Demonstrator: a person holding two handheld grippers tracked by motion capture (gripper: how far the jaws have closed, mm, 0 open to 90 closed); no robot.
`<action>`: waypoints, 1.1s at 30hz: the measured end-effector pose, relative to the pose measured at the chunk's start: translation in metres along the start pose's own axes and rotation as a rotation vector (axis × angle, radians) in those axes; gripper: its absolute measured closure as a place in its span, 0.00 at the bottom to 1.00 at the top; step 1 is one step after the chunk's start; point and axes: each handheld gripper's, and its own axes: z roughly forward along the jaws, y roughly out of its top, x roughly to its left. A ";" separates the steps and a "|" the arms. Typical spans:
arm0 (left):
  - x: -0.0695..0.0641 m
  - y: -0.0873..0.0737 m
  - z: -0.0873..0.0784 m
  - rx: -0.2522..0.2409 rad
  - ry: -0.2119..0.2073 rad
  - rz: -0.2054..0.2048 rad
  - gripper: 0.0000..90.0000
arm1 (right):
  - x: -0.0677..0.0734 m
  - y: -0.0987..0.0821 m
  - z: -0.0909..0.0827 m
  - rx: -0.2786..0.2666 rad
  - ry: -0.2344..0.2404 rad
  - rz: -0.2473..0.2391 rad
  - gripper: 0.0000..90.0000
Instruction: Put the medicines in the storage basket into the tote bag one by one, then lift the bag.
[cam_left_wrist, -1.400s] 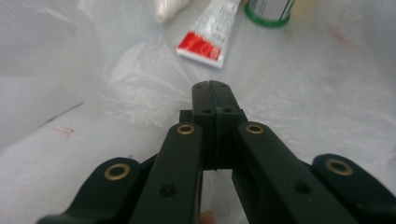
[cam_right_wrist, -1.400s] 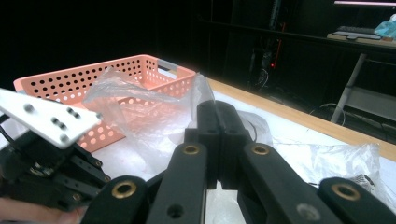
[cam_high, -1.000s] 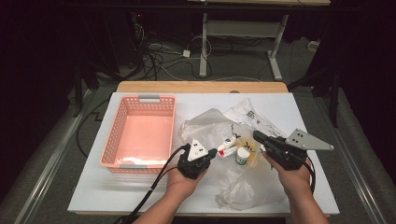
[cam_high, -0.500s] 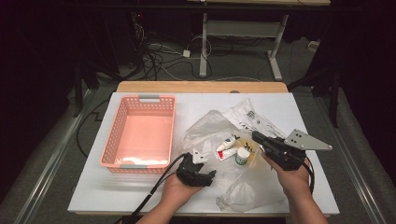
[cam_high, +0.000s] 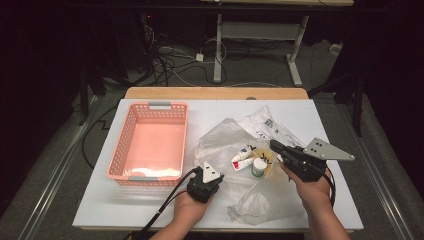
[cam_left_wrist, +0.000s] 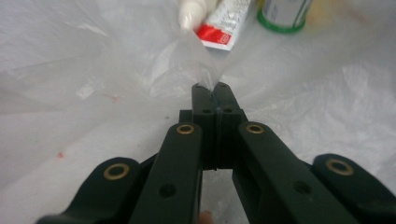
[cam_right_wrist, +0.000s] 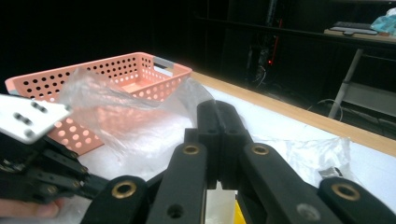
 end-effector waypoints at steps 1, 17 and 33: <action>0.001 -0.001 -0.002 -0.017 0.001 -0.008 0.98 | 0.000 0.000 0.000 -0.001 -0.004 0.000 1.00; 0.002 0.047 -0.029 -0.327 0.086 0.010 0.98 | -0.002 -0.001 0.001 -0.047 -0.033 0.010 1.00; -0.006 0.123 -0.057 -0.521 0.095 0.107 0.98 | -0.012 0.026 -0.004 -0.174 -0.116 0.010 1.00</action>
